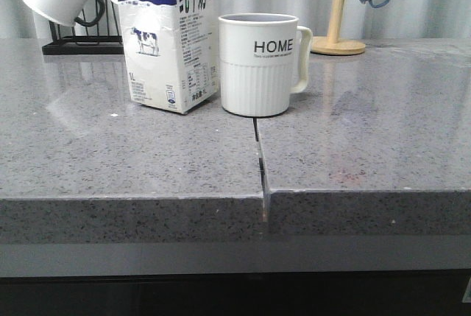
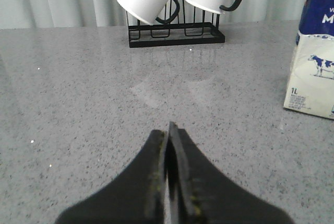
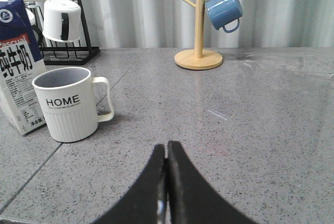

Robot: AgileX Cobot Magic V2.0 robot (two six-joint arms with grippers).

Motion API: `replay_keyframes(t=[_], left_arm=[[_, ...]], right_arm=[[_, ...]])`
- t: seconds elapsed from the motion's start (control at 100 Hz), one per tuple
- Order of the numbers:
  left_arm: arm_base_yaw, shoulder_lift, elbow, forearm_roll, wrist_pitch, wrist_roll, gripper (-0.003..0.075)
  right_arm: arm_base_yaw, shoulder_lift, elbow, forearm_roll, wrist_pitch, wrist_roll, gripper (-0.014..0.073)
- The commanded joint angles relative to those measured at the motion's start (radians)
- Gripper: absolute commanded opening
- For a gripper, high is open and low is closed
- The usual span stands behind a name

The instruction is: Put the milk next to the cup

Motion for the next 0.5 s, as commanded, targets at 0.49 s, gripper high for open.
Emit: replay_keyframes(t=[0.49], left_arm=[[0.224, -0.218, 0.169, -0.041, -0.103, -0.01, -0.0021]], right_arm=[[-0.005, 0.01, -0.022, -0.001, -0.072, -0.005, -0.0067]])
